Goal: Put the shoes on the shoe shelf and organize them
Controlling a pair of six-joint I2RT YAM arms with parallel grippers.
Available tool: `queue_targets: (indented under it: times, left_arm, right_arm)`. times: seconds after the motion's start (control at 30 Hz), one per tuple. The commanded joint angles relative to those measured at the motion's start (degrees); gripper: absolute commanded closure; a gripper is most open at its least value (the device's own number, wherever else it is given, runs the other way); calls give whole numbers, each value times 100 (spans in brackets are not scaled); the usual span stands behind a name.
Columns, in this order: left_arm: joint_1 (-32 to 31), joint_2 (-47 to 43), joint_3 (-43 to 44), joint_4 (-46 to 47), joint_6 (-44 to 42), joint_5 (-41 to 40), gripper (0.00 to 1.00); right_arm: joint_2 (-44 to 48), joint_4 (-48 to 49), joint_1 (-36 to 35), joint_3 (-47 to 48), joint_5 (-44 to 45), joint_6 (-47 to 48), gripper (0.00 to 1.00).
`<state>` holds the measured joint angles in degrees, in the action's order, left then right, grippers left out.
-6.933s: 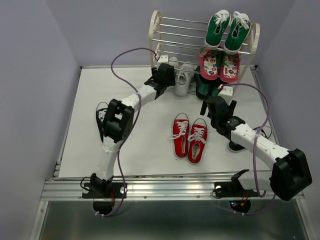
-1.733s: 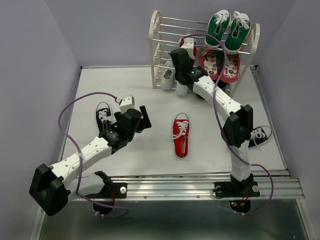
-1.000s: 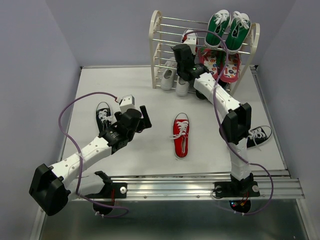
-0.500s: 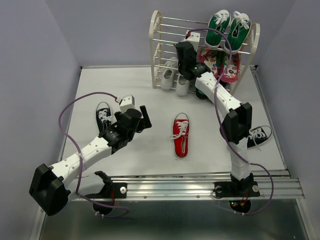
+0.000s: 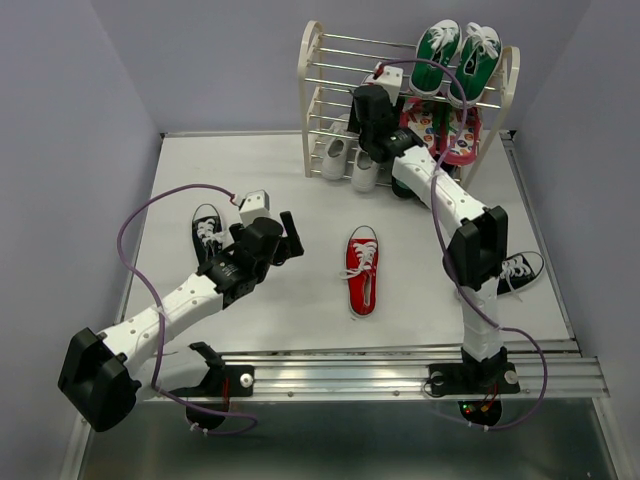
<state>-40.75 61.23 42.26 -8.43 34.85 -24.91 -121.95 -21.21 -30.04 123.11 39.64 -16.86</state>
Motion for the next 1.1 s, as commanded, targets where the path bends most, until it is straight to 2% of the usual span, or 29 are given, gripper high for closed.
queue_targets:
  times: [0.0, 0.07, 0.1, 0.23, 0.27, 0.3, 0.33, 0.47, 0.5, 0.63, 0.67, 0.77, 0.87, 1.07]
  left_arm:
    - [32, -208, 204, 52, 30, 100, 1]
    - [24, -261, 204, 52, 22, 301, 1]
    - [32, -278, 204, 52, 4, 372, 1]
    - [24, -314, 134, 113, -40, 1030, 1]
    - [6, -331, 90, 139, -22, 1153, 1]
    - [-3, -340, 89, 157, -22, 1268, 1]
    - [-38, -357, 55, 157, 21, 1408, 1]
    - [-459, -445, -34, 140, 232, 1427, 1]
    - [-756, -428, -42, 122, 302, 1349, 1]
    - [-1460, -244, 45, 104, 741, 1112, 1]
    - [-1827, -156, 89, 104, 821, 1050, 1]
    - [-2522, 553, 379, 61, 1102, 778, 1]
    - [-2919, 1326, 862, -281, 1287, 549, 1]
    - [-3079, 2163, 1521, -633, 1524, 206, 1]
  right_arm:
    - [795, 442, 16, -323, -421, -151, 23]
    - [1092, 469, 16, -647, -605, -177, 12]
    - [1208, 469, 16, -761, -789, -194, 0]
    - [1937, 478, 16, -1613, -1387, -370, 0]
    - [2312, 469, 16, -2067, -1589, -396, 0]
    - [2316, 469, 16, -2307, -1591, -414, 0]
    - [2716, 469, 16, -2544, -1660, -449, 0]
    - [3887, 320, -116, -4079, -1688, -642, 0]
    - [4394, 276, -116, -4363, -1574, -791, 0]
    - [5320, -215, -116, -5594, -626, -1492, 0]
    - [5714, -486, -116, -5779, -433, -1661, 0]
    - [6287, -813, -116, -6508, 139, -2171, 0]
    - [7025, -928, -116, -6940, 614, -2313, 0]
    - [7475, -1043, -116, -7108, 870, -2216, 0]
